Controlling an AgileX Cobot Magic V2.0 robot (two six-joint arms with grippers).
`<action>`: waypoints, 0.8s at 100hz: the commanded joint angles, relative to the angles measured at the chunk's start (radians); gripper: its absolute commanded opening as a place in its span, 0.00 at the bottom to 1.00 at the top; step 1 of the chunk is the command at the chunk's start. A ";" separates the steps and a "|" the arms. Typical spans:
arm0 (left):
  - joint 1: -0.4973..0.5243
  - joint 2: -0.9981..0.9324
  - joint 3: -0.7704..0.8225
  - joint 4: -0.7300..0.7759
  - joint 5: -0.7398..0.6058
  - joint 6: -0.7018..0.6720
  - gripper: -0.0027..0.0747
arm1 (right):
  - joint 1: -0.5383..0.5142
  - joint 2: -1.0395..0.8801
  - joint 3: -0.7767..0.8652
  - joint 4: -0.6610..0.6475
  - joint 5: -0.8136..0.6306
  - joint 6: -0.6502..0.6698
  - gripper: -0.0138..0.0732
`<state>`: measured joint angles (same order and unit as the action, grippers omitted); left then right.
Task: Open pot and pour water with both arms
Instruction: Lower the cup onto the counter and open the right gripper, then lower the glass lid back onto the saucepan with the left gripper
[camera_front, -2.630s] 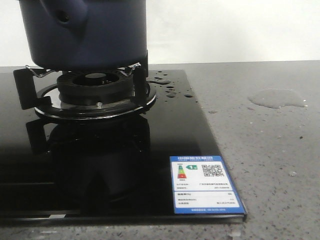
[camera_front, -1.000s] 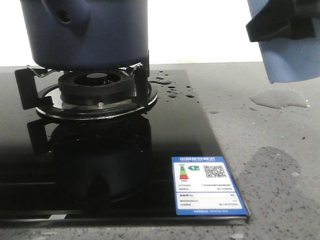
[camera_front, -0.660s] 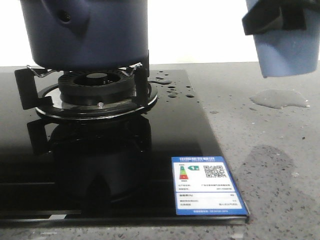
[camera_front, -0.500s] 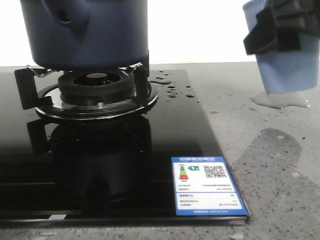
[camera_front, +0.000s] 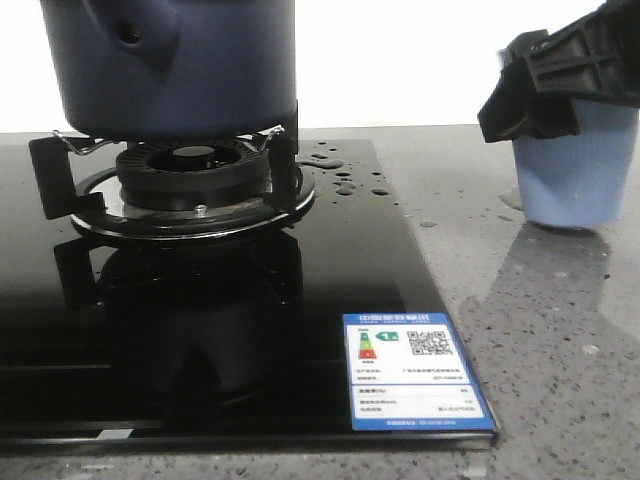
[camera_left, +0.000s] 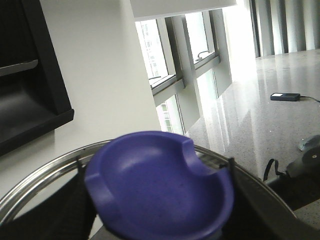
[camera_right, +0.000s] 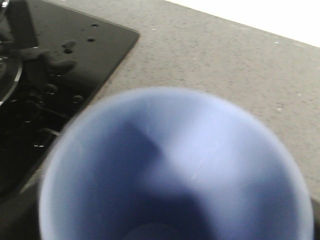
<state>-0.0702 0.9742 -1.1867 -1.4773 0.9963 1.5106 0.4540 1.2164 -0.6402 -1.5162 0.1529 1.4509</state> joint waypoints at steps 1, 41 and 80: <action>-0.010 -0.015 -0.027 -0.105 -0.021 -0.010 0.42 | -0.008 -0.018 -0.035 -0.021 0.041 0.001 0.92; -0.010 -0.013 -0.027 -0.095 -0.021 -0.010 0.42 | -0.008 -0.146 -0.084 -0.021 -0.028 0.001 0.91; -0.010 0.087 0.012 -0.093 -0.089 -0.010 0.42 | -0.008 -0.409 -0.087 -0.021 -0.161 0.001 0.74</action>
<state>-0.0702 1.0225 -1.1588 -1.4793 0.9671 1.5106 0.4540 0.8764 -0.6916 -1.5178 0.0380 1.4509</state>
